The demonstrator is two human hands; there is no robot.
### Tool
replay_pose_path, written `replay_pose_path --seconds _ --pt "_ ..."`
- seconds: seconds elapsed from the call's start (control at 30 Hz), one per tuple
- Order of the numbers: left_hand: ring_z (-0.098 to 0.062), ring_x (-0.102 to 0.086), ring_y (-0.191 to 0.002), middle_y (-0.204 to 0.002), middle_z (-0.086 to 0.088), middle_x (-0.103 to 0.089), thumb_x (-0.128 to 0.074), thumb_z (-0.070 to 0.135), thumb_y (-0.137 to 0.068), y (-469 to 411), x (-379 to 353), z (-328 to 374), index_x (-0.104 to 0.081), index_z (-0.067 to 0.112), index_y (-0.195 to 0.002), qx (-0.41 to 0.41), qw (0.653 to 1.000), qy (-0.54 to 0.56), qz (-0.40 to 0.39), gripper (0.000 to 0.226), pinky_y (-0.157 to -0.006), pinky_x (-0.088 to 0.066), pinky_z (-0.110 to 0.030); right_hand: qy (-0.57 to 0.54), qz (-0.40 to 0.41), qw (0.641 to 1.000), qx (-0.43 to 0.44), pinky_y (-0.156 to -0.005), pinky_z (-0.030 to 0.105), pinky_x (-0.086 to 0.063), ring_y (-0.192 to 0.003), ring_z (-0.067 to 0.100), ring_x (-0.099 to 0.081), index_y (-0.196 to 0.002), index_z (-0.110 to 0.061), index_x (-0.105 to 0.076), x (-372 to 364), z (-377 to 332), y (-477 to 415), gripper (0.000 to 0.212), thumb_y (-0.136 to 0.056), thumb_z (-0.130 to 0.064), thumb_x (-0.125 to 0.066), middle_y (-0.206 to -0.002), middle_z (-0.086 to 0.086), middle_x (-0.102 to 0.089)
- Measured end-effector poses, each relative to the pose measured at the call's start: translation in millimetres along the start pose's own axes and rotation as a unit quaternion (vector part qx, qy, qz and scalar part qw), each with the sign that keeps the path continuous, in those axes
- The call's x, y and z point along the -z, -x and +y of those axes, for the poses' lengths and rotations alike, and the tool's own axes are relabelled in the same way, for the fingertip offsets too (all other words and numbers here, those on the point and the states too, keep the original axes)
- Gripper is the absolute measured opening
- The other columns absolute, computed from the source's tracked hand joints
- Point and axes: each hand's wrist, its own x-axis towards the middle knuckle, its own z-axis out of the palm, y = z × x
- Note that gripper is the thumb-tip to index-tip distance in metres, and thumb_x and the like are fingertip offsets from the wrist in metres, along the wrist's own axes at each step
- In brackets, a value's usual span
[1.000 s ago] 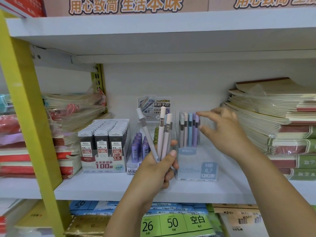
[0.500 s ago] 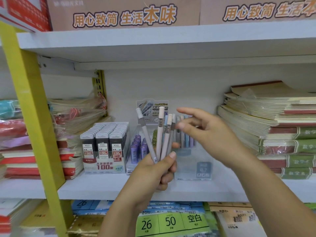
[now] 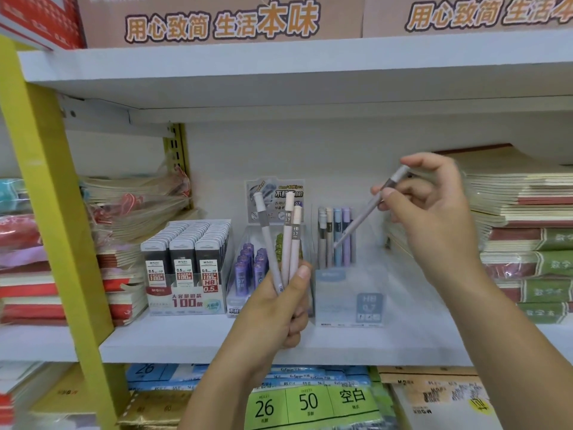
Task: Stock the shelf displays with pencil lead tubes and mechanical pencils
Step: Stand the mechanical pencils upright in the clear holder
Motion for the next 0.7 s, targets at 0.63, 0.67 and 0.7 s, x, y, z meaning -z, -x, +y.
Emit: replay_pose_path --seconds 0.63,0.67,0.7 --pt "-0.009 -0.030 -0.045 -0.064 0.004 -0.051 -0.051 0.045 -0.098 -3 8 -5 -0.065 0.027 -0.116 0.018 0.998 -0.012 0.053 0.029 -0.040 -0.026 -0.020 0.226 -0.139 0.964 0.029 -0.068 0.028 -0.053 -0.071 0.007 -0.066 -0.096 -0.049 -0.049 -30 27 10 0.039 -0.085 -0.019 -0.070 -0.075 -0.010 -0.068" --pt "-0.009 -0.031 -0.045 -0.064 0.004 -0.051 -0.051 0.045 -0.098 -3 8 -5 -0.065 0.027 -0.116 0.018 0.998 -0.013 0.053 0.029 -0.040 -0.026 -0.020 0.227 -0.139 0.964 0.028 -0.067 0.027 -0.052 -0.070 0.007 -0.066 -0.095 -0.050 -0.049 -31 27 10 0.039 -0.084 -0.019 -0.071 -0.074 -0.009 -0.068" --pt "-0.009 -0.031 -0.045 -0.064 0.004 -0.052 -0.051 0.045 -0.098 -3 8 -5 -0.065 0.027 -0.116 0.018 0.998 -0.013 0.054 0.029 -0.040 -0.026 -0.020 0.228 -0.138 0.963 0.026 -0.067 0.028 -0.053 -0.069 0.008 -0.066 -0.094 -0.050 -0.049 -31 28 10 0.040 -0.083 -0.020 -0.072 -0.073 -0.009 -0.068"
